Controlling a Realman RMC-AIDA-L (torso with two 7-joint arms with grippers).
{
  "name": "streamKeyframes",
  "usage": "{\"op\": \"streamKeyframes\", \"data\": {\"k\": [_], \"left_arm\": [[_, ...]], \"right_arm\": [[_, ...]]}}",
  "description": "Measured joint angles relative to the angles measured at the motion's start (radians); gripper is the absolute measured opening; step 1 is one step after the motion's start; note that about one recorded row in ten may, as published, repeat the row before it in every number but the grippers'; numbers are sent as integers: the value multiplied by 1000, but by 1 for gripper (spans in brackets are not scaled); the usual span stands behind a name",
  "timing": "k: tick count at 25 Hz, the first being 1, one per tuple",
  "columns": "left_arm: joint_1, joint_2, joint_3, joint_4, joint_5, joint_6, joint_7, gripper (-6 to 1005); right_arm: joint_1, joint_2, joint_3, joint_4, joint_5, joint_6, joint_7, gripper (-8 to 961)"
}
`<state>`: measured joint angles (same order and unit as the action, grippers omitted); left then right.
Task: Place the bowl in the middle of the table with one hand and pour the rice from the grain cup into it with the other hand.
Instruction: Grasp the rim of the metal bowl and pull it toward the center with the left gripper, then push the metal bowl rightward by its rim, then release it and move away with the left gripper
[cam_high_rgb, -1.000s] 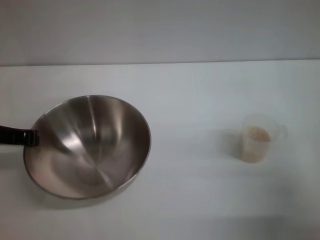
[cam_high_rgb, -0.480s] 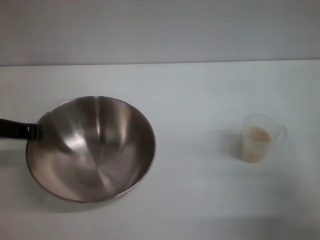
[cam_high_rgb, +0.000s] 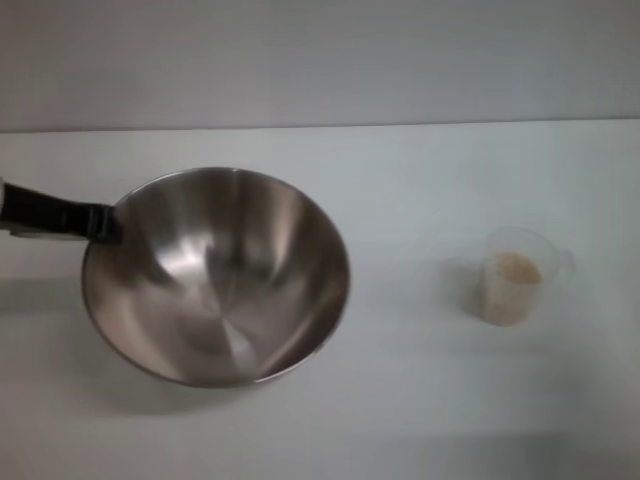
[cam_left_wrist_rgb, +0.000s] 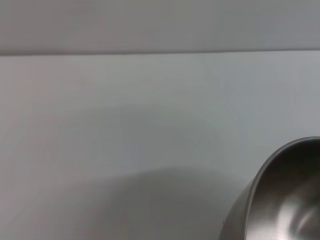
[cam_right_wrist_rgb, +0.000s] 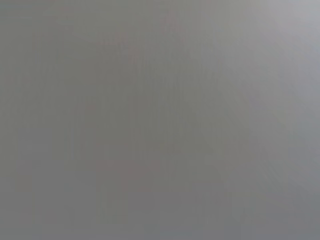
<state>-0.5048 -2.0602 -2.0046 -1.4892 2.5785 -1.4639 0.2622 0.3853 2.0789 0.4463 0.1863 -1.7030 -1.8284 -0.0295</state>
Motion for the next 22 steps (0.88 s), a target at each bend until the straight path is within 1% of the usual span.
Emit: {"op": "streamKeyframes", "data": {"k": [3,9,10,12,13,16,18,22], "left_arm": [[-37,0,-3,1,-41,-12,-2,46],[-75,-4,0,23,-80,-8,-7,46],[-103,-5,7,63,-100,7,-5,46],[-118,-5,12,88,-105,17,-3,46],[-134,-6,28,120,-106,37,-2,46],[-150,-6,46,153,-108,58,-2,47],[-178,-6,72,204,-113,93,-1,47],[-188,-6,88,230,-115,111,-1,47]], "right_arm": [[-1,0,0,-6,1,0,1,728],[-2,-1,0,-11,1,-2,2,728],[-2,-2,0,-12,1,-2,2,727],[-2,-2,0,-13,1,-3,2,727],[-2,-2,0,-15,1,-4,2,727],[-1,-2,0,-20,1,-4,2,727],[1,-2,0,-24,-1,-4,2,727],[2,-2,0,-24,-1,-5,2,729]]}}
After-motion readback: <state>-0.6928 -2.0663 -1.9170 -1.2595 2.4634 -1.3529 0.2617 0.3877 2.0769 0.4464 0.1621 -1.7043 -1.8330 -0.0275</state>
